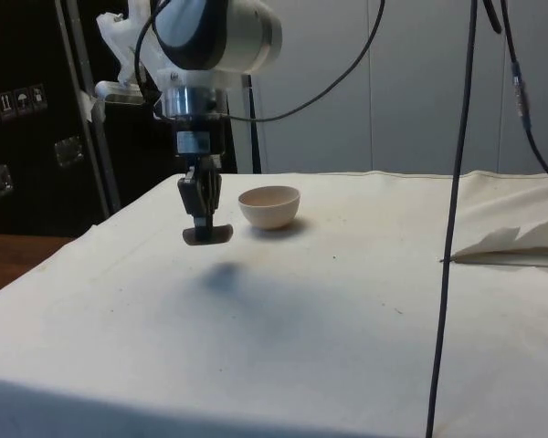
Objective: Pour the coffee beans from the cup into the bowl.
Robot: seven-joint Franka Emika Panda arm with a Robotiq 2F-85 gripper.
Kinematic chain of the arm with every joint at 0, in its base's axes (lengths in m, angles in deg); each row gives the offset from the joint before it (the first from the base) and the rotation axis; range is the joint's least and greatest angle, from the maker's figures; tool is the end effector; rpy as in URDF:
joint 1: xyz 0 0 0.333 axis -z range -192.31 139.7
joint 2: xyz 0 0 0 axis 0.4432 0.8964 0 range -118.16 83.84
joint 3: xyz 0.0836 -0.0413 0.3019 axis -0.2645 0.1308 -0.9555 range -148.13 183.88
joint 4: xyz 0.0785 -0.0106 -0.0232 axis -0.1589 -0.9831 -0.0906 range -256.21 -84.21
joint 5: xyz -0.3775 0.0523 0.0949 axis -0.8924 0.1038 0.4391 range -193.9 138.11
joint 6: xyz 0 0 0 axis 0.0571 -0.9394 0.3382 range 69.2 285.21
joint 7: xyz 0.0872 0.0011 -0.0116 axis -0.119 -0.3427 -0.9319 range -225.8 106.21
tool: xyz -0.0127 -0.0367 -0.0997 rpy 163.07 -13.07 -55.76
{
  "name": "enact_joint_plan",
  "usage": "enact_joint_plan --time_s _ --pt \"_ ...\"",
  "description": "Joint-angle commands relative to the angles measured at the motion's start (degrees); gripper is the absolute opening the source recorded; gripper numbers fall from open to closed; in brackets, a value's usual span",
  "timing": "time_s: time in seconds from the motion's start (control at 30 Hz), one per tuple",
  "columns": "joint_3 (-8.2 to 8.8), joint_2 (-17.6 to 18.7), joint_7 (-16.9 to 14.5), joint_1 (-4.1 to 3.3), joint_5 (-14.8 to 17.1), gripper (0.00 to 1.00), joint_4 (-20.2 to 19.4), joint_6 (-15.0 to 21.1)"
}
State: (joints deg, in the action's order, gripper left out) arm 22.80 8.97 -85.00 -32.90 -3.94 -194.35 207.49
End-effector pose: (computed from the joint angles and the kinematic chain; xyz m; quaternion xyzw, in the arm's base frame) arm 0.6047 0.0222 0.2275 -0.9895 -0.0800 -0.0023 0.1204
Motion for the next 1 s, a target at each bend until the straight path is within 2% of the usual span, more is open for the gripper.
enact_joint_plan --time_s 0.0,0.03,0.2,0.27,0.3,0.33,0.5,0.57,0.6,0.63,0.83,0.87,0.9,0.97 --pt "0.00 0.23 0.11 0.00 -0.34 0.00 0.00 0.23" --pt "0.29 0.69 0.63 -0.40 -1.15 0.00 -0.17 1.49" --pt "0.34 1.60 0.86 -0.52 -2.18 0.00 -0.23 2.92" --pt "0.40 2.18 0.92 -0.52 -2.75 0.00 -0.23 3.61" --pt "-0.06 1.83 0.29 0.00 -1.95 0.00 -0.06 2.58" --pt "0.46 2.23 0.92 -0.52 -3.04 0.00 -0.29 3.90" --pt "0.69 2.46 1.78 -0.63 -4.98 0.00 -0.46 4.93" --pt "0.74 2.52 2.75 -0.63 -6.70 0.00 -0.46 5.16" --pt "0.06 2.58 2.06 0.06 -6.02 0.00 -0.17 4.53" --pt "0.74 2.52 3.15 -0.57 -7.33 0.00 -0.40 5.16" --pt "0.69 2.69 5.90 -0.52 -11.63 0.00 -0.29 5.39" --pt "0.06 2.58 5.39 0.06 -11.17 0.00 -0.17 4.64" --pt "0.69 2.75 6.25 -0.52 -12.20 0.00 -0.29 5.44" --pt "0.63 2.81 7.05 -0.57 -13.41 0.00 -0.29 5.61"
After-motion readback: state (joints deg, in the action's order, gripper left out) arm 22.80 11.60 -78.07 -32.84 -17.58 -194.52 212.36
